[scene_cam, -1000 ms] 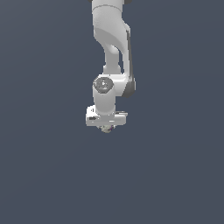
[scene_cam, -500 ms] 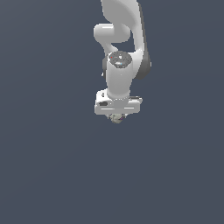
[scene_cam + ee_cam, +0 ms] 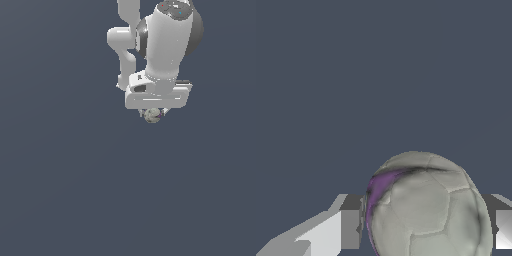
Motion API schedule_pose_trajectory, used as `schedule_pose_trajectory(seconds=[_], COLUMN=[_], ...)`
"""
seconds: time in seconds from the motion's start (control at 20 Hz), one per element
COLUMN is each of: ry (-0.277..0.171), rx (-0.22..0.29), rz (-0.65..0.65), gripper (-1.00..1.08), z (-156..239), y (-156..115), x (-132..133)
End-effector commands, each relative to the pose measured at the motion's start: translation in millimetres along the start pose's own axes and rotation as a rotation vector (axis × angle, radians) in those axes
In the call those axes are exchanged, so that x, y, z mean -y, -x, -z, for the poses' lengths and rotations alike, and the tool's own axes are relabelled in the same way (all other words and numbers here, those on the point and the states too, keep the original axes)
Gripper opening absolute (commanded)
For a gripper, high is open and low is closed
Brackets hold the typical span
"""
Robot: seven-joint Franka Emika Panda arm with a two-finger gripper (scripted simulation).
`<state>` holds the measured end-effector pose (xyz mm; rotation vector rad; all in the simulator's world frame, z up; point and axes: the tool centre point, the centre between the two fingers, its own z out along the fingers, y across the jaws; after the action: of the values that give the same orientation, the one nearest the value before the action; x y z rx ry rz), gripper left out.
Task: Pick up the object and move it to a goal position.
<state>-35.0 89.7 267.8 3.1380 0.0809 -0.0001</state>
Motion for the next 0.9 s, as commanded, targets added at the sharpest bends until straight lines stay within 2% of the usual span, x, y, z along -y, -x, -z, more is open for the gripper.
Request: schedule_pose_trajectory(seconds=[0.0,0.45,0.85], ry=[0.000,-0.001,-0.002], rx=[0.000,0.000,0.000], rz=[0.000,0.000,-0.001], gripper=[-1.00,-1.00,-1.00], z=[28,117,166], y=[1,2,0], x=[16,70,100])
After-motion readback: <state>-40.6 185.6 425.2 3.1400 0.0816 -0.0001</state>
